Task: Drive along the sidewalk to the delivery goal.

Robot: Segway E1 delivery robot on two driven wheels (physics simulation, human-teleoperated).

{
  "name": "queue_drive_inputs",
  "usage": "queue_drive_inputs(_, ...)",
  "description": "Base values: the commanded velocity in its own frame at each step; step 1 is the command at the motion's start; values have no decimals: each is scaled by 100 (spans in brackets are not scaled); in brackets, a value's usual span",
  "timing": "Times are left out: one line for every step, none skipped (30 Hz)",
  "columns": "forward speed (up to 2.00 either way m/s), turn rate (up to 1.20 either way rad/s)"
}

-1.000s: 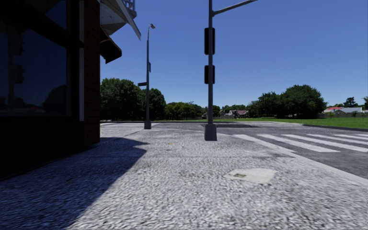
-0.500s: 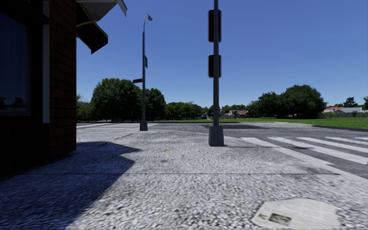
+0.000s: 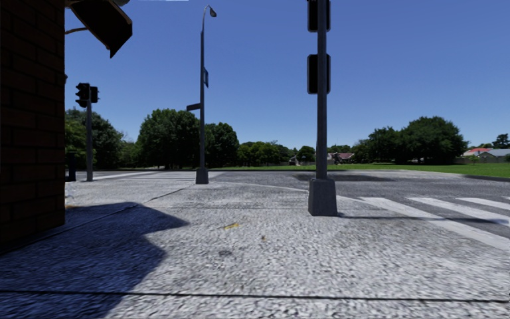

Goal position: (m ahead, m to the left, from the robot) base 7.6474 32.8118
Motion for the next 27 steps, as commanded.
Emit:
queue_drive_inputs(200, 34)
queue_drive_inputs(200, 34)
queue_drive_inputs(200, 34)
queue_drive_inputs(200, 34)
queue_drive_inputs(200, 34)
queue_drive_inputs(200, 35)
queue_drive_inputs(200, 35)
queue_drive_inputs(200, 36)
queue_drive_inputs(200, 36)
queue_drive_inputs(200, 36)
queue_drive_inputs(200, 37)
queue_drive_inputs(200, 37)
queue_drive_inputs(200, 37)
queue_drive_inputs(200, 38)
queue_drive_inputs(200, 38)
queue_drive_inputs(200, 39)
queue_drive_inputs(200, 39)
queue_drive_inputs(200, 40)
queue_drive_inputs(200, 40)
queue_drive_inputs(200, 40)
queue_drive_inputs(200, 40)
queue_drive_inputs(200, 40)
queue_drive_inputs(200, 42)
queue_drive_inputs(200, 44)
queue_drive_inputs(200, 45)
queue_drive_inputs(200, 45)
queue_drive_inputs(200, 45)
